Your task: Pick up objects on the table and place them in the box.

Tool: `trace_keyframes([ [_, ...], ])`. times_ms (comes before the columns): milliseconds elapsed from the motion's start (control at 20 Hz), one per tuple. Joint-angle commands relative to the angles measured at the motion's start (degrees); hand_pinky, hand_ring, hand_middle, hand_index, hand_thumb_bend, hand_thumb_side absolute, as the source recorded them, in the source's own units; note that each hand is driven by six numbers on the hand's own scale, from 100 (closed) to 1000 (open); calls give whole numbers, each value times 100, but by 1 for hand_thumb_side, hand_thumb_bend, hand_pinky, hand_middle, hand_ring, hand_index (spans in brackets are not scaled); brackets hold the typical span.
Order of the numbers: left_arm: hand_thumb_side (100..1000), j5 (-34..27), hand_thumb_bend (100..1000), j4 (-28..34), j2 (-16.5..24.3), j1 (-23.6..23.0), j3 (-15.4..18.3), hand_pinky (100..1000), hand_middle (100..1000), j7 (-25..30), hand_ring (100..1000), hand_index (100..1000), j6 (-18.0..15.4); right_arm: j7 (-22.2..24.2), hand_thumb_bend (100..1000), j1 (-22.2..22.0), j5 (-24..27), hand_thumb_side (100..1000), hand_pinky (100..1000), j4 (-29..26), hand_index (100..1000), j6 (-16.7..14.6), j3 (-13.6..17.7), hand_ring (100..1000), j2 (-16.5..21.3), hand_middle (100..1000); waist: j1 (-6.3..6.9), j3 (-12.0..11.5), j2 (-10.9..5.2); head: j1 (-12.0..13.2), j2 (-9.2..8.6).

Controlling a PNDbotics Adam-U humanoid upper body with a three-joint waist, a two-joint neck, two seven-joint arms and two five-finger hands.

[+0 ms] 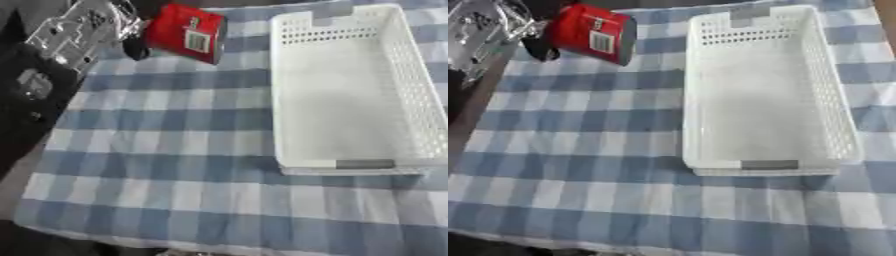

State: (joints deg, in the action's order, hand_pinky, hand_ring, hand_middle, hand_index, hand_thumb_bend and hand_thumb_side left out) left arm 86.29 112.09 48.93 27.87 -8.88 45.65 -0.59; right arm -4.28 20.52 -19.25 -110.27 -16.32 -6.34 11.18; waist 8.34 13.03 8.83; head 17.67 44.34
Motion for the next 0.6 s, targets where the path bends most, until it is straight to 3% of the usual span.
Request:
trace_keyframes([
  [50, 211, -79, 266, 217, 79, 293, -50, 312, 459, -51, 403, 599, -146, -3, 100, 51, -15, 1000, 606, -57, 855, 16, 28, 722, 73, 648, -23, 15, -123, 37, -22],
  [600, 252, -387, 258, 250, -413, 1276, -553, 341, 465, -93, 413, 602, -639, -103, 100, 98, -8, 1000, 608, -78, 849, 57, 43, 726, 42, 651, 30, 155, -196, 61, -22],
])
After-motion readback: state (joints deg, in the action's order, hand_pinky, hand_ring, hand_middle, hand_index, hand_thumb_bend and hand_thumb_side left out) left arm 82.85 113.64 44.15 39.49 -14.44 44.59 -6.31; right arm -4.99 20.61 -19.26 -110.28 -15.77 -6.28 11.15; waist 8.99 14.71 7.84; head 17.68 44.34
